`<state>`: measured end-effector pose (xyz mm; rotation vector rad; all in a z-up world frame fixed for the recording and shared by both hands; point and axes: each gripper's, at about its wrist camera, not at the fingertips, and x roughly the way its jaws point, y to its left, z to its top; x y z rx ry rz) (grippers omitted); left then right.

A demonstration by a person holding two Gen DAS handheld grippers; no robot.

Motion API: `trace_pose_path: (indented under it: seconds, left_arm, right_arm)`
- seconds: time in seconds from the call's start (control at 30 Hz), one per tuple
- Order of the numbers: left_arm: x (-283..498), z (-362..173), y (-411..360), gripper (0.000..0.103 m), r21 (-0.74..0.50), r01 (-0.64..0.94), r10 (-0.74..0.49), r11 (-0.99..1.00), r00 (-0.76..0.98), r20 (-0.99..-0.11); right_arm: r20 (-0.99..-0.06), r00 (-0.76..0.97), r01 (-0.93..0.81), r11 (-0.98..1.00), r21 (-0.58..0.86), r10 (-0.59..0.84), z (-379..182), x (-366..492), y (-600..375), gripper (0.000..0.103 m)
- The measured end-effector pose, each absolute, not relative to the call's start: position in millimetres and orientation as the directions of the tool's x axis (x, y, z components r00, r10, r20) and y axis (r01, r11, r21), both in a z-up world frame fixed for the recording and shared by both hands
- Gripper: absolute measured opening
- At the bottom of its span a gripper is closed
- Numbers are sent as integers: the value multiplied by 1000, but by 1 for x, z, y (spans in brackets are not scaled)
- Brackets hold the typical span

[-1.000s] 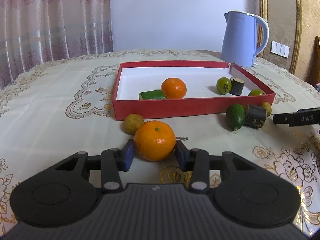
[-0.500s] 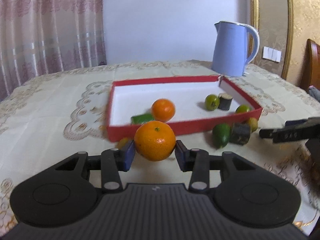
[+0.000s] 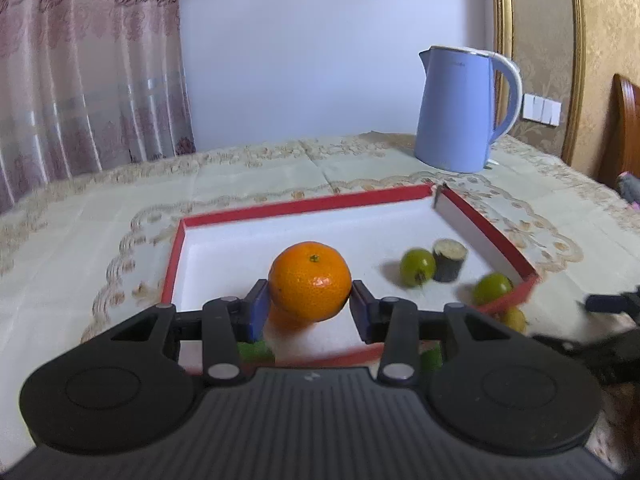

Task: Organize fruits
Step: 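Carry the mandarin orange into the red tray and open the left tool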

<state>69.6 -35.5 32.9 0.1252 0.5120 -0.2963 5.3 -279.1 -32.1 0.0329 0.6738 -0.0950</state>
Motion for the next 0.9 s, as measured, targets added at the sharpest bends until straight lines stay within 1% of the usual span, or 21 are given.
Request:
trace_pose_path:
  seconds: [0.1,0.33,0.57,0.63,0.73,0.77,0.8,0.9]
  left_arm:
    - [91,34,-45,39,44,301,-239,953,830,-505]
    - [141,20,-63,39,63,290,-203,955,793,-574]
    - [168,0,-68,40,67,267,-167,961,758,-631]
    - [171,-3,-68,42,72,261,-159,963,761,-629]
    - [171,-5,-71,54,112,248,-128,962,776,-618]
    - [171,-5,-72,67,125,244,-119,962,781,-613]
    - [170,-5,-72,76,131,240,-114,962,787,-606]
    - [167,-1,-69,78,133,238,-116,962,798,-591]
  right_arm:
    - [-624,777,98,995,0,-77,-32,5,-279,103]
    - [-624,777,98,995,0,-77,-32,5,-279,103]
    - [-624,777,98,995,0,-77,-32,5,-279,103]
    - [-624,777,98,995,0,-77,-32,5,-279,103]
    - [-624,777,98,995,0,-77,-32,5,-279,103]
    - [-624,777,98,995,0,-77,-32,5,-279,103]
    - [-624,777,98,995,0,-77,-32,5,-279,103]
    - [-624,777,98,995,0,-77,-32,5,-279,103]
